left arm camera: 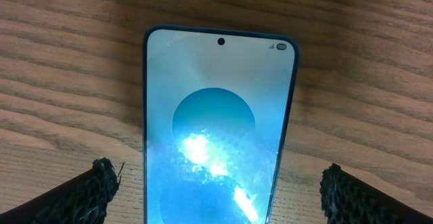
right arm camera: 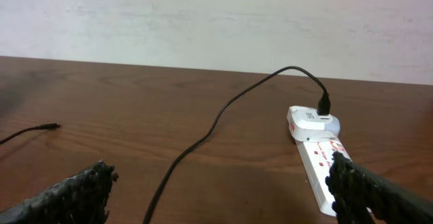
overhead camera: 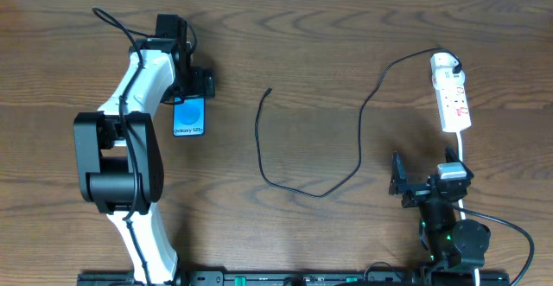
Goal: Plug charger to phone and switch on socket
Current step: 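Lower the left gripper and close it on the phone's bottom edge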
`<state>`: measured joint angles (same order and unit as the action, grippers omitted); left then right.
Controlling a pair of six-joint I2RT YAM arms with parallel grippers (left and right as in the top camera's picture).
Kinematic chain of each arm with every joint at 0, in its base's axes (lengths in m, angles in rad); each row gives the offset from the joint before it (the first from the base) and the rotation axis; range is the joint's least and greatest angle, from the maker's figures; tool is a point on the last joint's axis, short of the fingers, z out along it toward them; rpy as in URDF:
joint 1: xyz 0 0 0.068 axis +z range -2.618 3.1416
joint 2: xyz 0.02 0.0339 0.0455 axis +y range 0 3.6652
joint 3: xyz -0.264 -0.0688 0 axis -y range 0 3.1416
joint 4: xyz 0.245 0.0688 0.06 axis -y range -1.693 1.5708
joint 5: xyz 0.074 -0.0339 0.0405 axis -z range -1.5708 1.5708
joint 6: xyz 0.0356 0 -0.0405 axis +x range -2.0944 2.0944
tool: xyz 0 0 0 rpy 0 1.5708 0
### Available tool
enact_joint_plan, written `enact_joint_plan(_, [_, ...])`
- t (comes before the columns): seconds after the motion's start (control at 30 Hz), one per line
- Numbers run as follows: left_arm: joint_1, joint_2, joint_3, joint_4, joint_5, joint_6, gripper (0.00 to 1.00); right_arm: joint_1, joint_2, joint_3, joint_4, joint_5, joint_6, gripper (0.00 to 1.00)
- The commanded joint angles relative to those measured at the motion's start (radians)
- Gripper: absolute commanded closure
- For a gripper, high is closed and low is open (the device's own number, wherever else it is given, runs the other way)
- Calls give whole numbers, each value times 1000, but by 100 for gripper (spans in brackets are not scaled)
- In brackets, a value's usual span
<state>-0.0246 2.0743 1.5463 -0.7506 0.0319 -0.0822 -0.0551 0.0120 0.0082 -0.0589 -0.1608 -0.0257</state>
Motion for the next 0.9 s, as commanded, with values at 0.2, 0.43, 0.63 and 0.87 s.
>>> enact_joint_plan(0.2, [1, 24, -24, 21, -18, -8, 2, -3, -5, -3, -2, -3, 13, 1])
enact_joint_plan(0.43, [1, 24, -26, 31, -18, -8, 2, -3, -5, -3, -2, -3, 13, 1])
enact_joint_plan(0.63, [1, 27, -44, 45, -18, -9, 2, -3, -5, -3, -2, -3, 13, 1])
enact_joint_plan(0.87, [1, 32, -64, 54, -18, -9, 2, -3, -5, -3, -2, -3, 13, 1])
